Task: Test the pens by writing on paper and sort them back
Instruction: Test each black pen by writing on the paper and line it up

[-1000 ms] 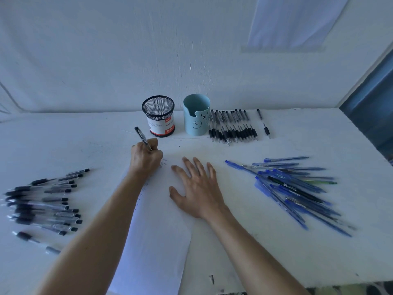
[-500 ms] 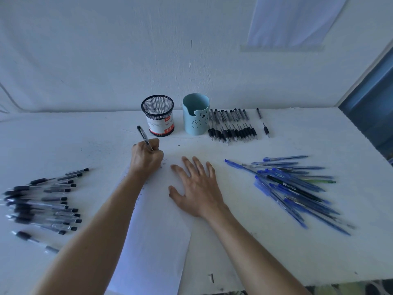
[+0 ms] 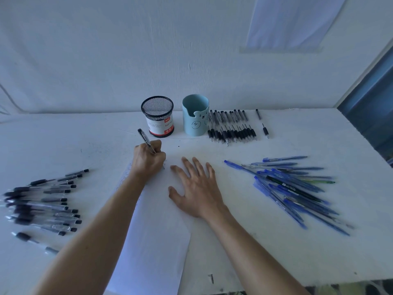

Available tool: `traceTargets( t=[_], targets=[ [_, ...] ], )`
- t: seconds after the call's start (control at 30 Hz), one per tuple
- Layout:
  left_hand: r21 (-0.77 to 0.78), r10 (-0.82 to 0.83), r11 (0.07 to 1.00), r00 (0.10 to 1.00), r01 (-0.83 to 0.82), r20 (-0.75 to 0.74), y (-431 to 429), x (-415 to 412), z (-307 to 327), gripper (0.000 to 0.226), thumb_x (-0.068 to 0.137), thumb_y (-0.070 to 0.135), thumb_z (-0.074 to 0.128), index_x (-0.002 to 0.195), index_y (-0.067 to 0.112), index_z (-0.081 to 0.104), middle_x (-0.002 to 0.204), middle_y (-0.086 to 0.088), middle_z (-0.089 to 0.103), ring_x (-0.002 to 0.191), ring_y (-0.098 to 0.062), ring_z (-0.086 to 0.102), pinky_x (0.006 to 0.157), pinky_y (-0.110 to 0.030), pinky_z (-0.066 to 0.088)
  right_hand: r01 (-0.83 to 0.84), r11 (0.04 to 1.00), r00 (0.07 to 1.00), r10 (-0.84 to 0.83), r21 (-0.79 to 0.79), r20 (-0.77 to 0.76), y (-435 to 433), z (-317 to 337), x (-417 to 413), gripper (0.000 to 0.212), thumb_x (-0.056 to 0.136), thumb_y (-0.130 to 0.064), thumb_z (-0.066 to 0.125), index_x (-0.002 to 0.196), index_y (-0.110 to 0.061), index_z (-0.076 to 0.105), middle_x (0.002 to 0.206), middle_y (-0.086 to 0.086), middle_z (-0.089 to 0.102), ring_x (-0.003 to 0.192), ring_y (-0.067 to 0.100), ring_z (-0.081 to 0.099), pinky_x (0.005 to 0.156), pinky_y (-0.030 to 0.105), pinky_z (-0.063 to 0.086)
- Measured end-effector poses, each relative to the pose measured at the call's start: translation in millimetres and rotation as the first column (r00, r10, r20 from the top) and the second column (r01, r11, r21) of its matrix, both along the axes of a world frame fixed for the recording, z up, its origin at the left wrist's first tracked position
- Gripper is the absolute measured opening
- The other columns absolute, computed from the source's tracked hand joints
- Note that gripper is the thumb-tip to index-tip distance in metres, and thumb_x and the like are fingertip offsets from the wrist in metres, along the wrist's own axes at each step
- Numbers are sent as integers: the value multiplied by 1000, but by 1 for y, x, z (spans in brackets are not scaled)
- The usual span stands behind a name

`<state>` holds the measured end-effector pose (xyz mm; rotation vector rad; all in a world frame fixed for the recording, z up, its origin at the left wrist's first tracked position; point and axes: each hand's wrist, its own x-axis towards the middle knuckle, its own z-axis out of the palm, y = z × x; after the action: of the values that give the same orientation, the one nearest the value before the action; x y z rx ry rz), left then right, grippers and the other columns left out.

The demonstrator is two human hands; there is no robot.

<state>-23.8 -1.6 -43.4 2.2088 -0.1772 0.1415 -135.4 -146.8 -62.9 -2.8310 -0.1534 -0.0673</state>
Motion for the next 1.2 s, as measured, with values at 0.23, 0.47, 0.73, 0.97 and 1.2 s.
traceTargets(
  t=[0.23, 0.47, 0.73, 0.97, 1.2],
  targets=[
    [-104, 9, 994, 998, -15, -58, 5, 3, 0, 14, 59, 7, 48, 57, 15, 36, 54, -4, 36, 55, -24, 32, 52, -28, 27, -8, 1000, 1000, 8, 3, -19, -1, 3, 0, 63, 92, -59, 37, 151, -36, 29, 166, 0, 15, 153, 26, 6, 121, 53, -1],
    [-261, 106, 958, 992, -121, -71, 4, 7, 0, 43, 92, 59, 42, 91, 17, 49, 52, -11, 54, 49, -26, 51, 58, -40, 45, -2, 1000, 999, 2, 0, -38, -2, 5, 0, 73, 93, -59, 37, 155, -24, 22, 166, -2, 13, 153, 21, 4, 122, 49, -1],
    [-280, 17, 960, 999, -25, -31, 3, 1, 2, 38, 105, 45, 42, 95, 14, 62, 49, -12, 52, 39, -18, 43, 50, -29, 36, 114, 993, 990, -110, 39, -84, -1, 11, 0, 71, 95, -45, 17, 159, -13, 10, 167, 0, 5, 153, 16, -5, 122, 45, -8],
    [-300, 0, 954, 999, -12, -42, 3, -1, 8, 43, 104, 45, 46, 85, 11, 64, 45, -6, 47, 39, -20, 40, 44, -26, 31, 117, 993, 991, -116, 13, -72, -1, 9, 1, 60, 103, -32, 25, 158, -12, 11, 167, 2, 6, 154, 20, 0, 123, 47, -5],
    [-82, -50, 996, 996, 44, -80, 6, -4, 14, 36, 100, 38, 58, 71, 19, 70, 42, 4, 46, 39, -6, 41, 52, -26, 34, 127, 992, 990, -127, -12, -55, 1, 5, 1, 69, 93, -37, 12, 157, -12, 15, 167, 3, 10, 154, 22, 3, 122, 49, -4]
  ],
)
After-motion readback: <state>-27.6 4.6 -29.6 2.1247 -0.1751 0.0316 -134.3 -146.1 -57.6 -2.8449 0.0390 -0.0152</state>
